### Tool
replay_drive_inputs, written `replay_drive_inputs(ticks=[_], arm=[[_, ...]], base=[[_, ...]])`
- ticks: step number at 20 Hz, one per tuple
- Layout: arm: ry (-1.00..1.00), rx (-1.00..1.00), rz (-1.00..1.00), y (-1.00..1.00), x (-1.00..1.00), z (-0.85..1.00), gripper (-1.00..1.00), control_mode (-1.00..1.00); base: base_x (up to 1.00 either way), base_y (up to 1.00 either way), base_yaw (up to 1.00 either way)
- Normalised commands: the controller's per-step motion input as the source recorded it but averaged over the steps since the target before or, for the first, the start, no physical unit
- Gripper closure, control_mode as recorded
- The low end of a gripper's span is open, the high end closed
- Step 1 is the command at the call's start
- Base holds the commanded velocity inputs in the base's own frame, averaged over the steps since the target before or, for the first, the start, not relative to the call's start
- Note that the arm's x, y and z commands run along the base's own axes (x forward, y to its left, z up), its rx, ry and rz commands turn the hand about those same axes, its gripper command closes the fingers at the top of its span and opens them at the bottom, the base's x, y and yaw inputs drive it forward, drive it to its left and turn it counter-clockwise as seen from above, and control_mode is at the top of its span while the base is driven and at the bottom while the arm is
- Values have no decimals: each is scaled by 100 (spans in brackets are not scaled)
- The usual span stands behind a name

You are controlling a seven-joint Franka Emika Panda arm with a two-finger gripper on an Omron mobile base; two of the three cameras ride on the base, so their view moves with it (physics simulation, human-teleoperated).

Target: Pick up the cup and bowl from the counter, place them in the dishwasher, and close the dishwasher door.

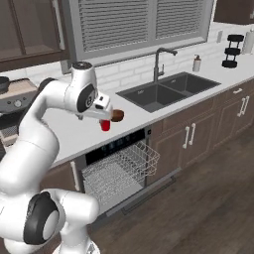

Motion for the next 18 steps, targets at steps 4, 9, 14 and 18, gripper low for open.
replay_drive_inputs(ticks=[4, 9, 14, 18], arm=[[0, 14, -8, -16, 100, -35, -100, -100], [-5, 18, -7, -3, 100, -14, -100, -100], [-3, 13, -7, 19, 96, -31, -100, -100], [0, 5, -7, 4, 53, -31, -100, -100]], base=[[0, 0, 0], [0, 0, 0], [0, 0, 0], [0, 0, 0]])
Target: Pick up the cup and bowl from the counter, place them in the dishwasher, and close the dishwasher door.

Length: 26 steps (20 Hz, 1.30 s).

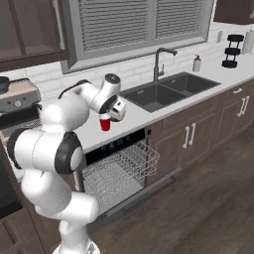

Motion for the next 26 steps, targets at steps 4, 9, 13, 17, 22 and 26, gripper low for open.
replay_drive_inputs(ticks=[4, 9, 13, 17, 22, 26], arm=[[0, 0, -6, 3, 24, -55, -100, -100], [0, 3, 0, 39, 47, -33, -100, -100], [0, 7, 0, 30, 61, -38, -100, -100], [0, 9, 0, 6, 44, -28, -100, -100], [0, 9, 0, 0, 28, -22, -100, -100], [0, 5, 0, 1, 46, -31, -100, -100]], base=[[0, 0, 0], [0, 0, 0], [0, 0, 0], [0, 0, 0], [0, 0, 0], [0, 0, 0]])
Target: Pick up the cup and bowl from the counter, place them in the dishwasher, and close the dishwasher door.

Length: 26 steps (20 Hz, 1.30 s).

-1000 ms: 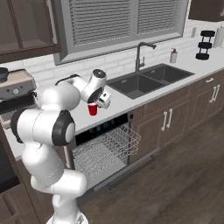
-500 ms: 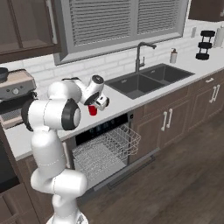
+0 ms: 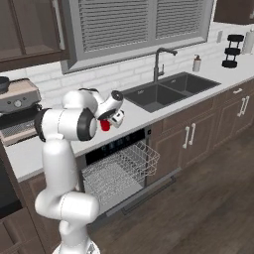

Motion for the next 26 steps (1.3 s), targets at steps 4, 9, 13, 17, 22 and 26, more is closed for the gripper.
replay_drive_inputs(ticks=[4, 9, 13, 17, 22, 26], arm=[[0, 7, 0, 0, 48, -22, -100, -100], [0, 7, 0, 1, 42, -18, -100, -100], [0, 3, 0, 9, 47, -24, -100, -100], [0, 1, 0, 9, 15, -23, -100, -100], [0, 0, 0, 24, 0, -33, 100, -100], [-4, 0, 0, 14, 0, -11, 100, -100]], base=[[0, 0, 0], [0, 0, 0], [0, 0, 0], [0, 0, 0], [0, 0, 0], [0, 0, 0]])
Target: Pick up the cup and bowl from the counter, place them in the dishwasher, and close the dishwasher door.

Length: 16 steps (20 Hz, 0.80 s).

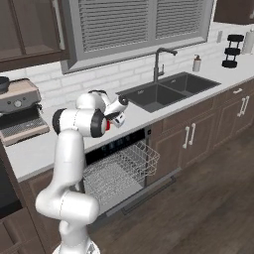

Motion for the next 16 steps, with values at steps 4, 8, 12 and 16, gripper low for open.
replay_drive_inputs(ticks=[4, 8, 12, 16], arm=[[-10, 0, 0, 0, -9, 0, 100, -100], [-13, 0, -1, 0, -49, 0, 100, -100], [-19, 0, -2, -6, -89, 33, 100, -100], [-9, 0, -10, -16, -100, 24, 100, -100]], base=[[0, 0, 0], [0, 0, 0], [0, 0, 0], [0, 0, 0]])
